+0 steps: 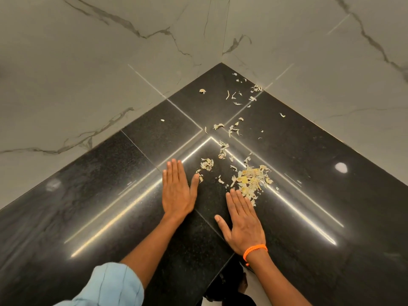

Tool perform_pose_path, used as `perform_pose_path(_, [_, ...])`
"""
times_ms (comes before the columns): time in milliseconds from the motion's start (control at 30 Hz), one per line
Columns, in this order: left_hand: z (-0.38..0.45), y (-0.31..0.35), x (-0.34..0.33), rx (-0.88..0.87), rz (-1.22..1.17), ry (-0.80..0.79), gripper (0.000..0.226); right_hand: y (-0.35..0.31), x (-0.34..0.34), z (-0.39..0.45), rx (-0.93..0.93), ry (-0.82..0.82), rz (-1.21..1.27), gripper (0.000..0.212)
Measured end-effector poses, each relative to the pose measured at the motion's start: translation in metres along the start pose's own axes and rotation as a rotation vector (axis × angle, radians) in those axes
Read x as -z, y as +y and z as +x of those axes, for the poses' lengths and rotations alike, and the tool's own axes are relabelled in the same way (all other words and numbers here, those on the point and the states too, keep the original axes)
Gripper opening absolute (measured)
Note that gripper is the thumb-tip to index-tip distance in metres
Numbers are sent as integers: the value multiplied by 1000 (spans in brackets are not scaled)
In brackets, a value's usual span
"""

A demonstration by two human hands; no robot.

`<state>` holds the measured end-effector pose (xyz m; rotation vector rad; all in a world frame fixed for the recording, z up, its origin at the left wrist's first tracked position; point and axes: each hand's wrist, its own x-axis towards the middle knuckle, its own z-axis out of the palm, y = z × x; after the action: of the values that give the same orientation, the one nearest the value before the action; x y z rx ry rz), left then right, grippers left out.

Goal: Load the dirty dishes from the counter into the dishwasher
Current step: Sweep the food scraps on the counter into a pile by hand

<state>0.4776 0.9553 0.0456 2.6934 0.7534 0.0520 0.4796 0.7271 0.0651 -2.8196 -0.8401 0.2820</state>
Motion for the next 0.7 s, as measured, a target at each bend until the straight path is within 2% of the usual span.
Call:
perform_pose_path(133, [17,45,-4,-5,12,-78,89,-1,-1,1,9,10,-7,77])
perform_pose_path(233, [31,87,-13,-165,-15,-170,93,-1,-1,1,13,16,-11,77])
perform_pose_path(333, [39,121,-18,-300,-218,-237,90,-1,1,1,15,3,-16,78])
perform_pose_path(400, [41,127,-16,-280,-310,-206,88,-1,2,0,14,13,-6,79])
perform_pose_path(533, [43,82,-12,-204,-138,-92,87,0,2,-2,30,52,9,76])
perform_pose_path(633, [50,45,-10,-113,-24,-38,88,7,6,-2,-3,177,120,73])
perform_pose_path(700, [57,37,-7,-37,-18,-8,89,22,9,0,-108,296,170,72])
